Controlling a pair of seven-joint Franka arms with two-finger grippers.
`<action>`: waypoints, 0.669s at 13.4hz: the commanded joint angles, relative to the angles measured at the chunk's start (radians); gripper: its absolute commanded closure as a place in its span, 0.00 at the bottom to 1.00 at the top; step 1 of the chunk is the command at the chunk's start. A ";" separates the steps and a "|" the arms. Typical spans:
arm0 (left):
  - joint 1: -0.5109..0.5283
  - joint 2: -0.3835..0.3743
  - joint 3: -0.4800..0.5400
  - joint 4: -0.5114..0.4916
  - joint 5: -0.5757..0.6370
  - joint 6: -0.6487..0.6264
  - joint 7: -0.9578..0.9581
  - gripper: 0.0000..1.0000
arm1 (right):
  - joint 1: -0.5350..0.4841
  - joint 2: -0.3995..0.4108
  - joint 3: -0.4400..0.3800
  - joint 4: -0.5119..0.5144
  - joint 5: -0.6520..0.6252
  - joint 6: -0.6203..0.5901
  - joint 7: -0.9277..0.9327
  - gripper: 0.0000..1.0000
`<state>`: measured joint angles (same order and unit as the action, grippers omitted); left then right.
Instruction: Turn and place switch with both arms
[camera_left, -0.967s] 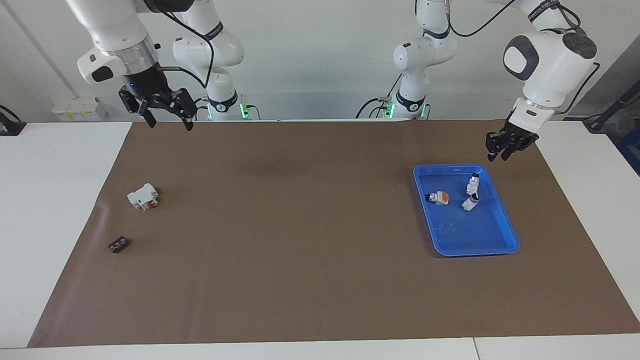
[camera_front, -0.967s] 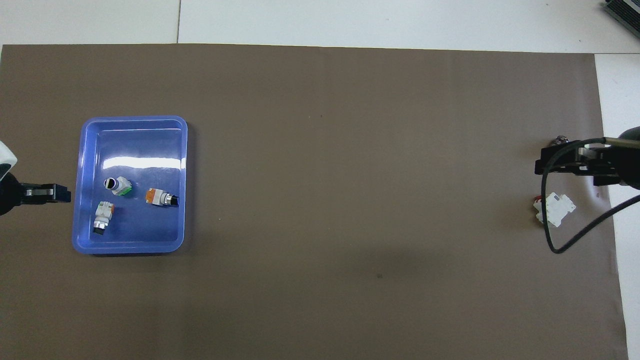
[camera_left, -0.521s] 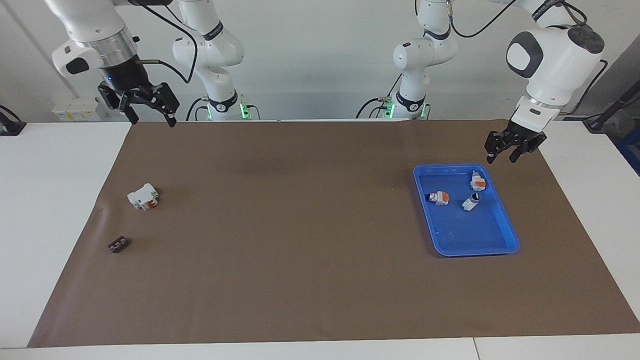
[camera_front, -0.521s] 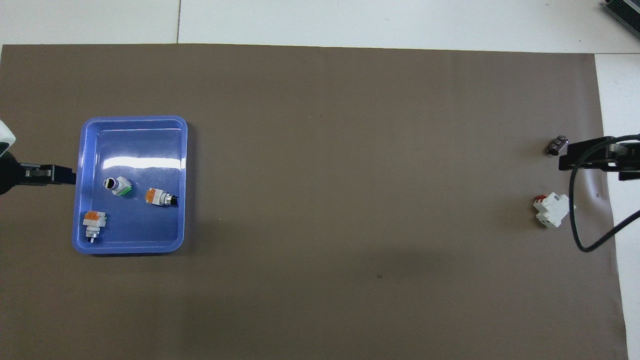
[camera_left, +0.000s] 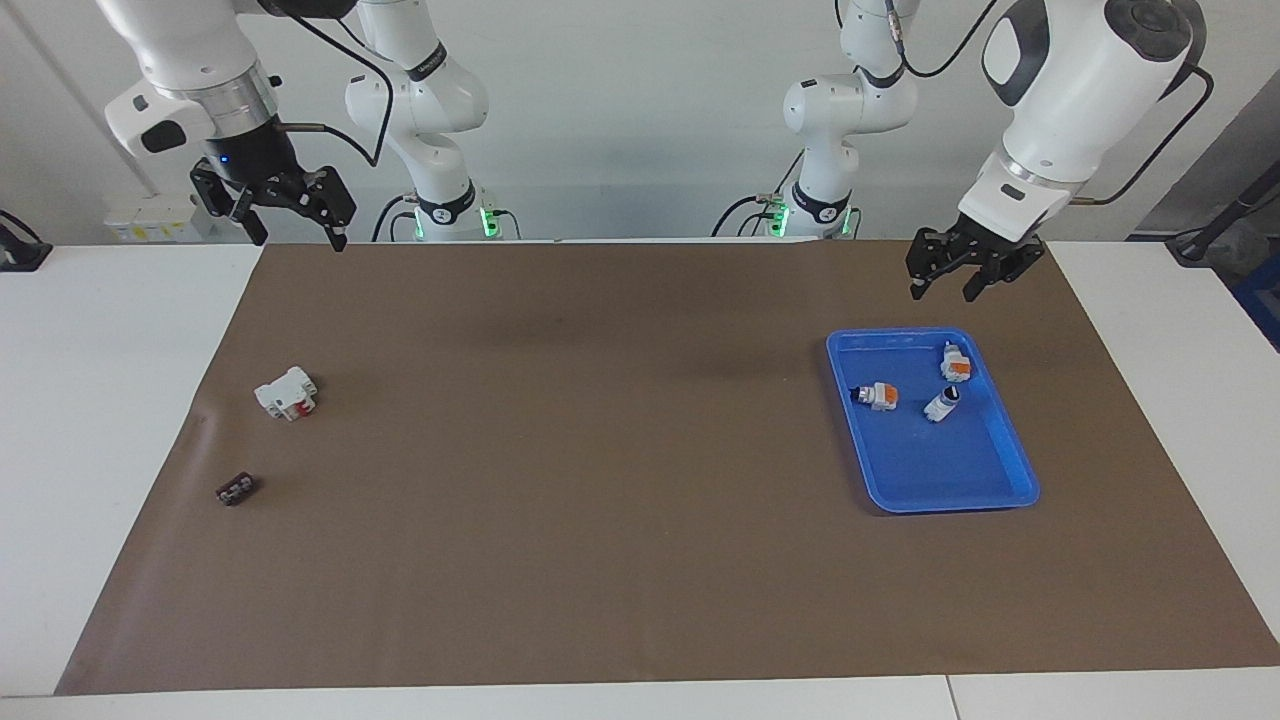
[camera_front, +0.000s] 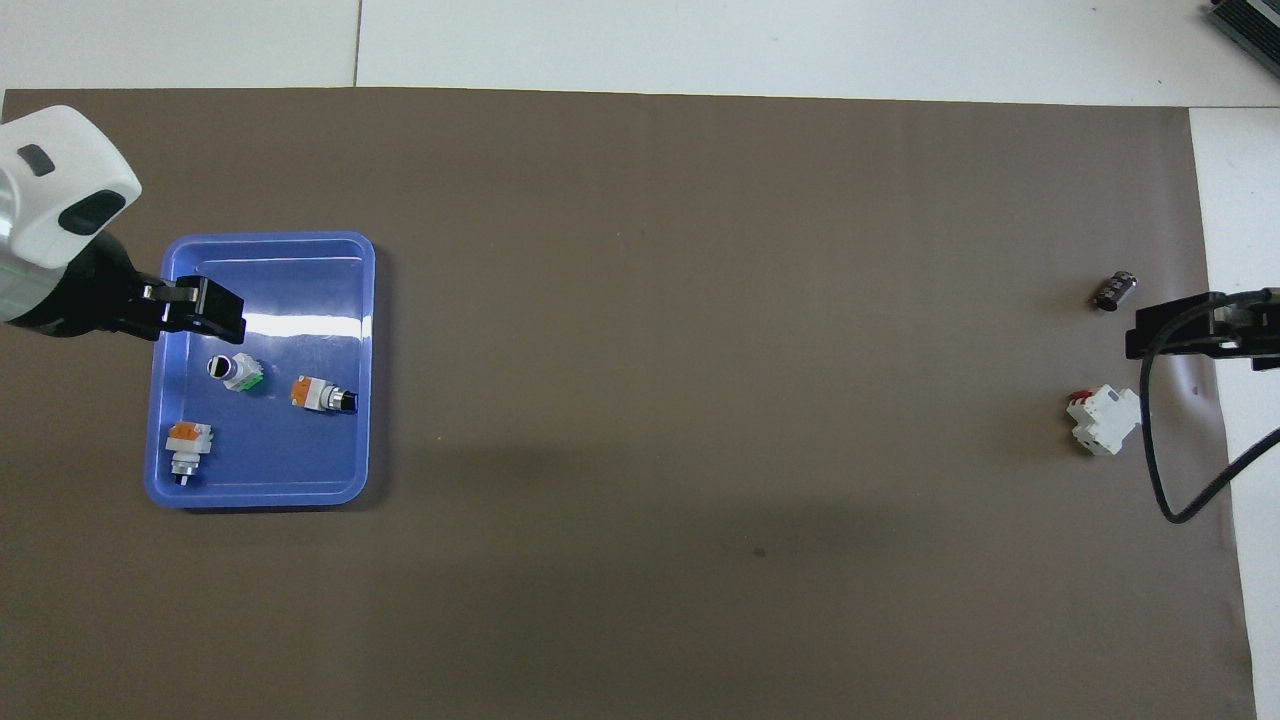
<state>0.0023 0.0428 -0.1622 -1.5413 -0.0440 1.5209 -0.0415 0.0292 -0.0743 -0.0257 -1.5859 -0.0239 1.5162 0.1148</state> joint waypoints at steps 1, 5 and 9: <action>-0.025 0.069 0.012 0.168 0.015 -0.142 -0.037 0.20 | 0.005 0.005 -0.002 -0.003 0.008 -0.008 0.012 0.00; -0.027 0.057 0.010 0.199 0.019 -0.185 -0.040 0.00 | 0.005 0.001 -0.002 -0.014 0.010 -0.002 0.014 0.00; -0.024 0.009 0.012 0.115 0.020 -0.107 -0.038 0.00 | 0.002 0.001 -0.003 -0.014 0.010 -0.004 0.014 0.00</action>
<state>-0.0111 0.0805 -0.1578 -1.3809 -0.0440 1.3808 -0.0655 0.0333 -0.0701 -0.0259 -1.5944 -0.0230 1.5161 0.1216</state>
